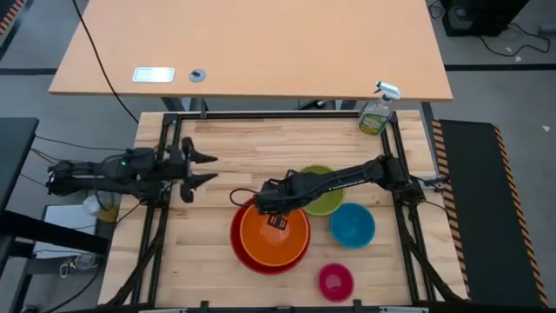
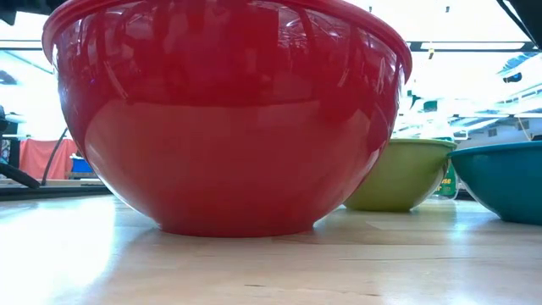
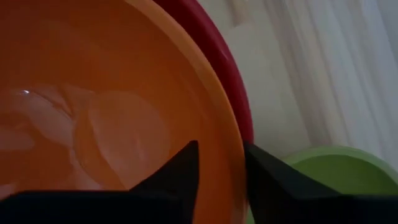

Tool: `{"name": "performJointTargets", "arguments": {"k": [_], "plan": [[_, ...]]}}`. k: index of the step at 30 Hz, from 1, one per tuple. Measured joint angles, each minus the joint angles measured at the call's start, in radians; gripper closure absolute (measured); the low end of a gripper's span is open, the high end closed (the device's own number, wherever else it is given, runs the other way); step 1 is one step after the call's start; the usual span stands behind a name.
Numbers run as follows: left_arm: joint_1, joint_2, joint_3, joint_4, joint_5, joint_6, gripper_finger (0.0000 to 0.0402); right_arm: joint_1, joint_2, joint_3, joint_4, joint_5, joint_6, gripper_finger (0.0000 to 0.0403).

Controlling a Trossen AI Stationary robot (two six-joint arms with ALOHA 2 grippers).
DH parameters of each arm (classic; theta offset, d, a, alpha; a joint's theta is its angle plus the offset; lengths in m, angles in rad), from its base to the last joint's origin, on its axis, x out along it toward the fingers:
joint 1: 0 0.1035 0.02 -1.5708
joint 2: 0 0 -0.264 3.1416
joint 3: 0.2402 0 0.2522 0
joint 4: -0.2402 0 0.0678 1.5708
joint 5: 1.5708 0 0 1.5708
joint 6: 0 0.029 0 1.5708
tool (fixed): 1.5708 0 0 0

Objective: Nest bowls inside each other
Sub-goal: Stack the large orange bowl on top of the extra large red bowl, then stack the medium green bowl on top of the large orange bowl

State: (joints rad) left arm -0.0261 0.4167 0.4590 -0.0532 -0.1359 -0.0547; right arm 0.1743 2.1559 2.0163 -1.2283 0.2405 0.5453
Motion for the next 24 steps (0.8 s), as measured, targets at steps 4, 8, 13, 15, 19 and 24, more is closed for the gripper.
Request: {"name": "performJointTargets", "arguments": {"k": [4, 8, 13, 15, 19, 24], "plan": [[-0.009, 0.041, -0.097, 0.221, 0.009, 0.066, 0.0164, -0.007, 0.0, 0.0, -0.003, -0.003, 0.006, 0.0241], [-0.009, 0.043, -0.112, 0.261, 0.008, 0.127, 0.0164, -0.013, 0.0, 0.0, -0.022, -0.018, 0.033, 0.0226], [-0.009, 0.042, -0.116, 0.254, 0.008, 0.125, 0.0164, -0.02, -0.007, 0.009, -0.11, -0.031, 0.085, 0.0222], [-0.009, 0.041, -0.116, 0.253, 0.008, 0.122, 0.0164, -0.024, -0.008, 0.01, -0.147, -0.052, 0.094, 0.0222], [-0.009, 0.042, -0.116, 0.244, 0.007, 0.101, 0.0164, -0.029, -0.016, 0.009, -0.194, -0.07, 0.118, 0.0222], [-0.009, 0.042, -0.116, 0.243, 0.007, 0.093, 0.0164, -0.031, -0.076, 0.009, -0.292, 0.075, 0.154, 0.0221]]}}
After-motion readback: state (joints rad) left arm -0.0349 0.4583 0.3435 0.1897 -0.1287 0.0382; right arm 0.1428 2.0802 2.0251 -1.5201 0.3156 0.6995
